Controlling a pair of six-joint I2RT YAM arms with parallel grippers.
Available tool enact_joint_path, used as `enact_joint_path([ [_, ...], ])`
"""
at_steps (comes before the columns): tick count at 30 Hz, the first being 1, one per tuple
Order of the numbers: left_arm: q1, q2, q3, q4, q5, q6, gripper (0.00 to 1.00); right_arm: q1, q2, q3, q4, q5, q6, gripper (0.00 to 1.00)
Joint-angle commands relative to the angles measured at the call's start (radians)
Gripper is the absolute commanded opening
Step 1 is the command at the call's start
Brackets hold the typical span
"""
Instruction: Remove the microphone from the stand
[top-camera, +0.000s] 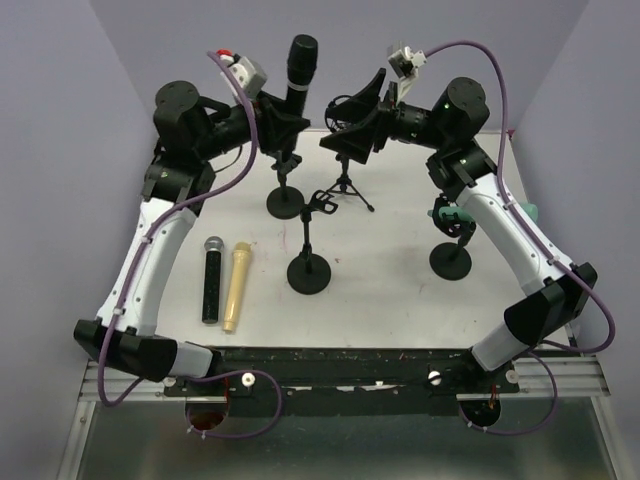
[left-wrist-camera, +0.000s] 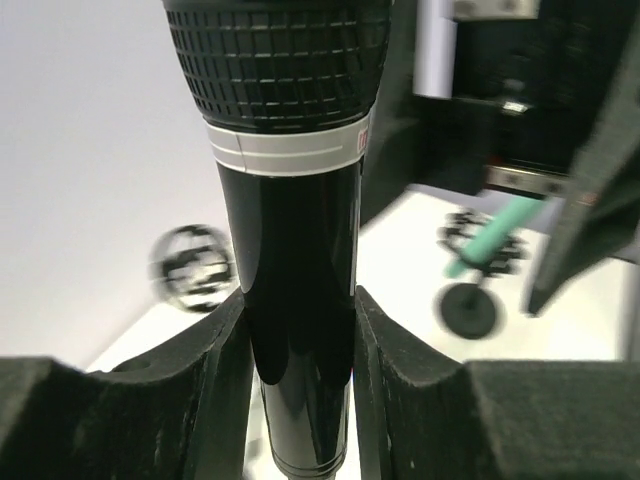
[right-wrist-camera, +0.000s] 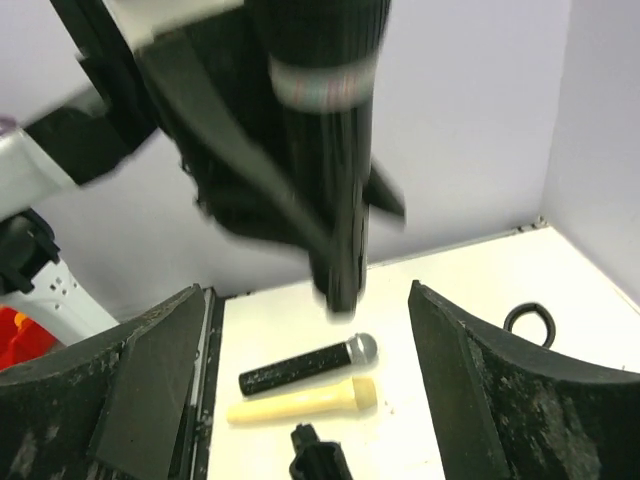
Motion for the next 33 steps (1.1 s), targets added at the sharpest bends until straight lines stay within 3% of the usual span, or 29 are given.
enact_joint_path([
  [1, 0.08, -0.133, 0.094, -0.315, -0.34, 0.325, 0.0, -0.018, -0.059, -0.047, -0.079, -0.031, -0.036, 0.91],
  [5, 0.169, -0.232, 0.001, -0.524, -0.642, 0.537, 0.0, -0.034, -0.079, -0.078, -0.117, -0.004, -0.088, 0.93],
  [10, 0.352, -0.272, -0.168, -0.826, -0.981, 0.5, 0.0, -0.037, -0.082, -0.099, -0.142, 0.031, -0.122, 0.93],
  [15, 0.557, -0.389, -0.575, -0.764, -0.933, 0.451, 0.0, -0.043, -0.058, -0.082, -0.151, 0.021, -0.123, 0.93],
  [20, 0.64, -0.38, -0.776, -0.723, -0.871, 0.408, 0.0, -0.047, -0.044, -0.052, -0.198, 0.019, -0.165, 0.93],
  [26, 0.677, -0.253, -0.857, -0.658, -0.856, 0.391, 0.0, -0.049, -0.059, -0.073, -0.2, 0.038, -0.16, 0.93],
  [33, 0.677, -0.003, -0.785, -0.684, -0.718, 0.433, 0.0, -0.05, -0.067, -0.084, -0.23, 0.047, -0.179, 0.93],
])
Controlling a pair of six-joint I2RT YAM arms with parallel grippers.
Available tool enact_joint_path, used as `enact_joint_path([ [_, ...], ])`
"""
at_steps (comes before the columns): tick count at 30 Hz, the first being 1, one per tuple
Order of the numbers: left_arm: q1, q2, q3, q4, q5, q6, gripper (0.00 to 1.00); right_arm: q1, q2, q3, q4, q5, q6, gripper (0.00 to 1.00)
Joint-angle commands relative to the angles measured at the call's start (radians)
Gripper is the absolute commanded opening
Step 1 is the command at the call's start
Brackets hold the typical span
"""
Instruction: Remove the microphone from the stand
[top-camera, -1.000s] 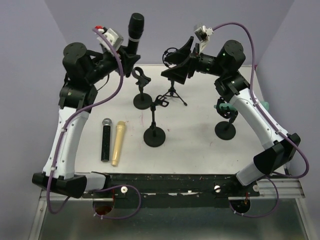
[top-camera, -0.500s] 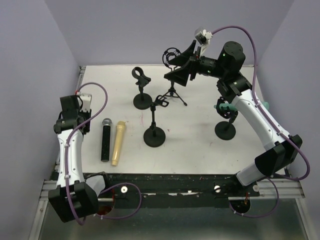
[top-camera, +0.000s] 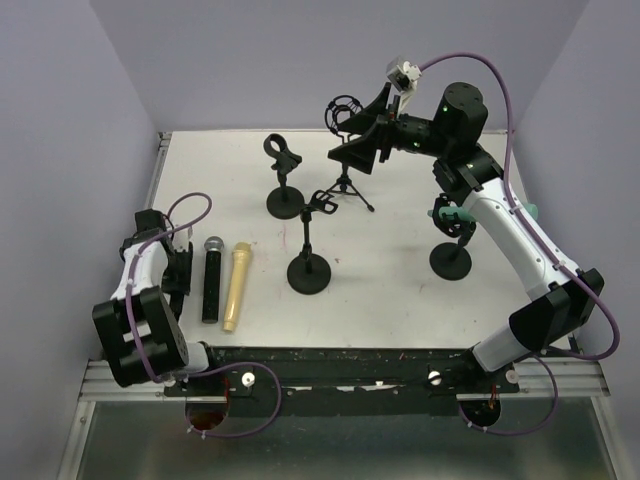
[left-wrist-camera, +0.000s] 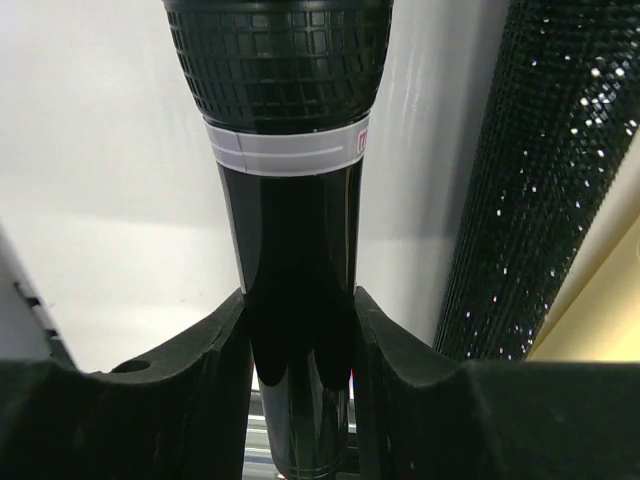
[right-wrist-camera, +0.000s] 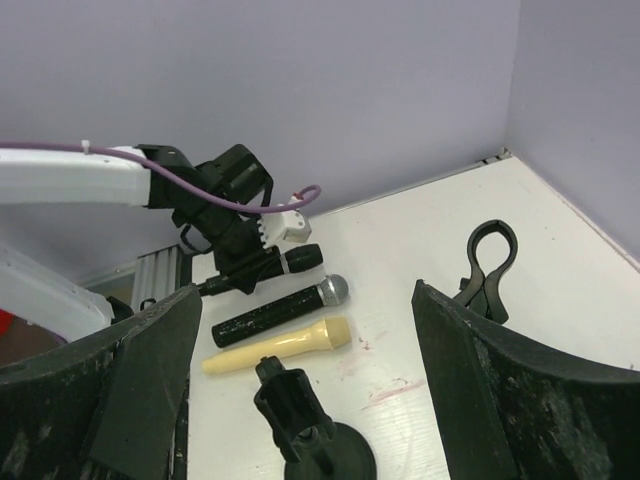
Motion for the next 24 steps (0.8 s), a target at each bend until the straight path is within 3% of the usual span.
enact_joint_path([
  [1, 0.008, 0.127, 0.055, 0.002, 0.099, 0.021, 0.0, -0.005, -0.011, 0.002, -0.056, 0.03, -0.037, 0.93],
  [3, 0.008, 0.152, 0.054, 0.011, 0.108, 0.034, 0.0, -0.007, -0.016, 0.007, -0.086, 0.033, -0.057, 0.93],
  [8, 0.008, 0.215, 0.054, 0.003, 0.122, 0.054, 0.24, -0.007, -0.042, -0.009, -0.154, 0.055, -0.114, 0.93],
  [15, 0.007, 0.247, 0.052, -0.023, 0.116, 0.056, 0.48, -0.007, -0.074, -0.056, -0.189, 0.059, -0.151, 0.94],
  [24, 0.007, 0.187, 0.042, -0.038, 0.136, 0.056, 0.56, -0.005, -0.092, -0.092, -0.224, 0.049, -0.195, 0.94],
])
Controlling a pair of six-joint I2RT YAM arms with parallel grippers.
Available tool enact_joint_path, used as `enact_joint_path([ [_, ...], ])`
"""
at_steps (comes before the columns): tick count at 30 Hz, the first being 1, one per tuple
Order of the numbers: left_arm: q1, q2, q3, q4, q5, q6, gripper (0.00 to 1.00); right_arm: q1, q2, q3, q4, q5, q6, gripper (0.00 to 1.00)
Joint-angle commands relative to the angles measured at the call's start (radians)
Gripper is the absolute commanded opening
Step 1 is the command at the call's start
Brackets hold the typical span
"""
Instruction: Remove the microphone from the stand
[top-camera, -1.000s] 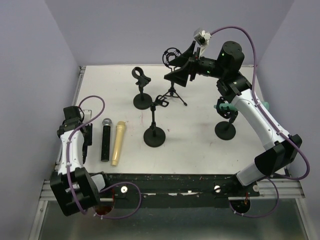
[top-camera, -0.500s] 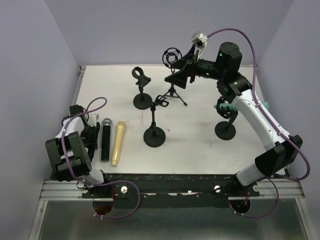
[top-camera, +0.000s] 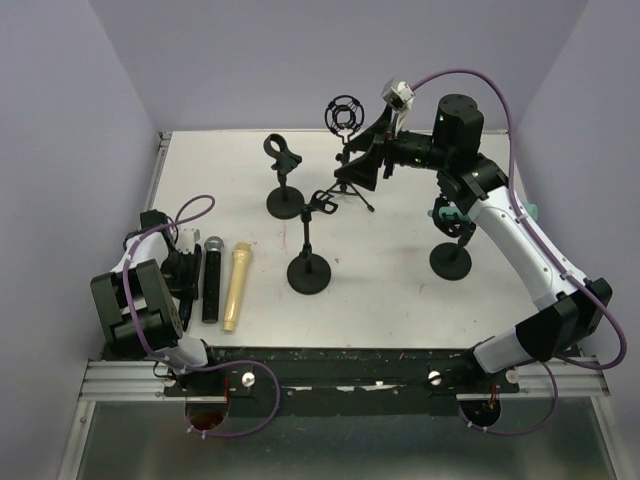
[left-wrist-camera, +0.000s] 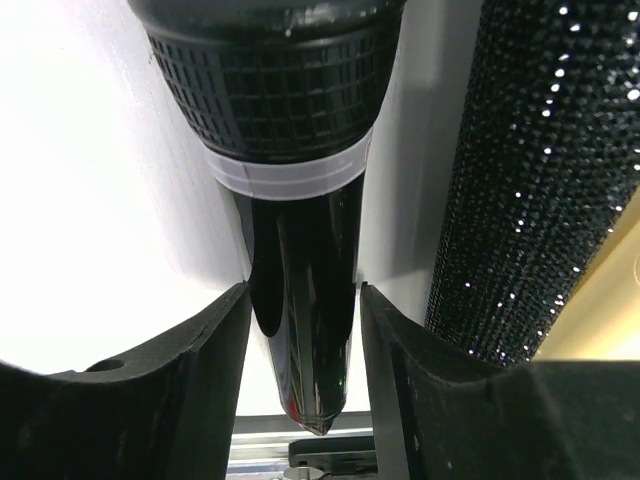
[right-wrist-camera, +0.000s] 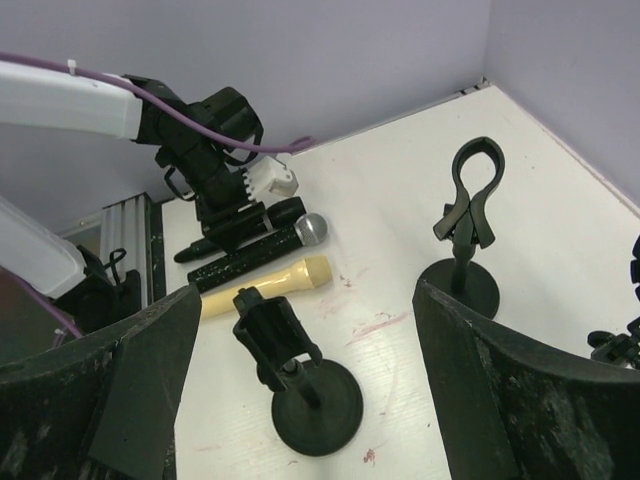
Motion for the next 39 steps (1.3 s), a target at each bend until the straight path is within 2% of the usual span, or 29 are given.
enact_joint_path([
  [1, 0.006, -0.047, 0.001, -0.036, 0.041, 0.003, 0.56, -0.007, -0.032, -0.033, -0.047, 0.005, -0.041, 0.94],
  [8, 0.006, -0.2, 0.067, -0.138, 0.064, -0.002, 0.56, -0.007, -0.046, -0.082, -0.168, -0.031, -0.244, 0.96],
  [13, -0.001, -0.319, 0.186, -0.211, 0.107, 0.017, 0.56, -0.005, -0.011, -0.083, -0.261, -0.142, -0.469, 0.95],
  [17, -0.091, -0.385, 0.28, -0.212, 0.165, 0.018, 0.56, -0.001, 0.055, -0.044, -0.297, -0.241, -0.557, 0.95],
  [21, -0.169, -0.472, 0.3, -0.162, 0.254, -0.029, 0.59, 0.041, 0.13, 0.031, -0.363, -0.239, -0.64, 0.95],
  [24, -0.22, -0.55, 0.269, -0.114, 0.363, -0.017, 0.62, 0.052, 0.179, 0.058, -0.363, -0.243, -0.638, 0.95],
  [28, -0.283, -0.684, 0.177, -0.03, 0.539, 0.093, 0.64, 0.067, 0.219, 0.076, -0.354, -0.261, -0.631, 0.94],
  [31, -0.333, -0.756, 0.099, 0.062, 0.593, 0.138, 0.69, 0.087, 0.238, 0.085, -0.344, -0.265, -0.626, 0.89],
  [35, -0.401, -0.716, 0.097, 0.073, 0.616, 0.152, 0.69, 0.101, 0.241, 0.075, -0.305, -0.265, -0.586, 0.77],
  [39, -0.438, -0.679, 0.093, 0.124, 0.645, 0.15, 0.68, 0.102, 0.212, 0.001, -0.191, -0.229, -0.452, 0.66],
])
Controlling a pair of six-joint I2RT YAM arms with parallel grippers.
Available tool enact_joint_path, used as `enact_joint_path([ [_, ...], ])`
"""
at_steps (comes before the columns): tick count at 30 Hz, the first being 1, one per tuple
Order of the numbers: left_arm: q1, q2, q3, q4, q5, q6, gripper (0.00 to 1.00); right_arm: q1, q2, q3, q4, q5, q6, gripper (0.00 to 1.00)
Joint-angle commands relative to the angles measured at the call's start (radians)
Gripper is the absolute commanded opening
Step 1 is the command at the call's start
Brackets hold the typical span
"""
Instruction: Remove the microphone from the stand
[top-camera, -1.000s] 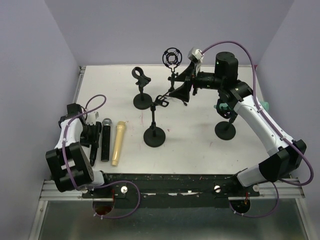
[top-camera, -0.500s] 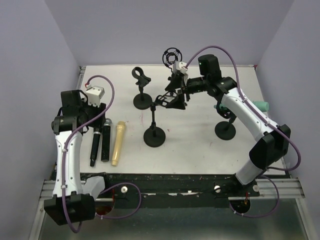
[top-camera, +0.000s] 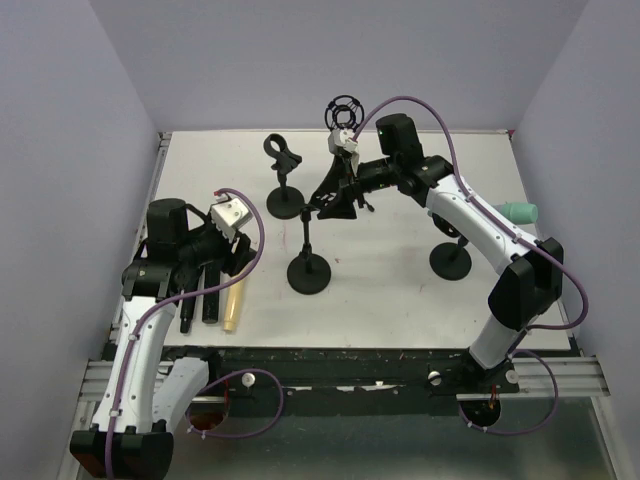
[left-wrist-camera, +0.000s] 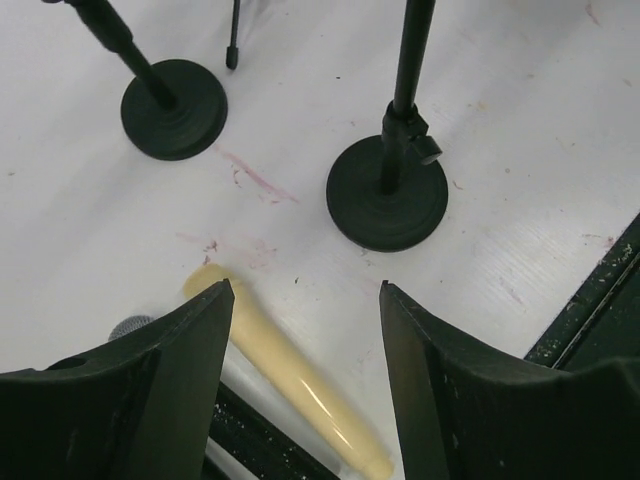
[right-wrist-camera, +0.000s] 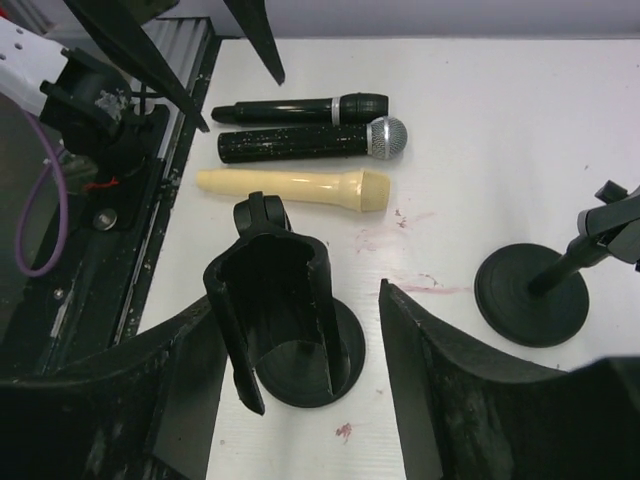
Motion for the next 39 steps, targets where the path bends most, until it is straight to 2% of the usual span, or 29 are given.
enact_joint_path([
  [1, -0.045, 0.036, -0.025, 0.127, 0.098, 0.038, 0.68, 0.008, -0.029, -0.068, 0.146, 0.016, 0.161, 0.63],
  [4, -0.098, 0.012, -0.101, 0.251, 0.098, 0.05, 0.67, 0.008, -0.067, -0.129, 0.26, 0.091, 0.319, 0.58],
  [8, -0.21, 0.002, -0.184, 0.443, 0.023, 0.061, 0.66, 0.008, -0.155, -0.207, 0.32, 0.256, 0.439, 0.49],
  [11, -0.292, 0.057, -0.192, 0.486, -0.017, 0.07, 0.62, 0.008, -0.233, -0.258, 0.329, 0.381, 0.487, 0.42],
  [15, -0.394, 0.111, -0.216, 0.54, -0.092, 0.044, 0.59, 0.008, -0.317, -0.316, 0.343, 0.458, 0.548, 0.4],
  [20, -0.511, 0.168, -0.269, 0.697, -0.204, -0.087, 0.6, 0.008, -0.383, -0.355, 0.306, 0.559, 0.538, 0.36],
  [23, -0.527, 0.243, -0.26, 0.762, -0.237, -0.243, 0.6, 0.008, -0.414, -0.373, 0.288, 0.611, 0.536, 0.32],
  [29, -0.527, 0.352, -0.212, 0.811, -0.027, -0.457, 0.54, 0.008, -0.478, -0.451, 0.278, 0.677, 0.527, 0.32],
  [34, -0.539, 0.401, -0.175, 0.817, 0.018, -0.471, 0.52, 0.008, -0.517, -0.497, 0.278, 0.745, 0.539, 0.32],
  [39, -0.545, 0.461, -0.123, 0.816, 0.068, -0.493, 0.43, 0.008, -0.529, -0.516, 0.289, 0.76, 0.561, 0.32],
])
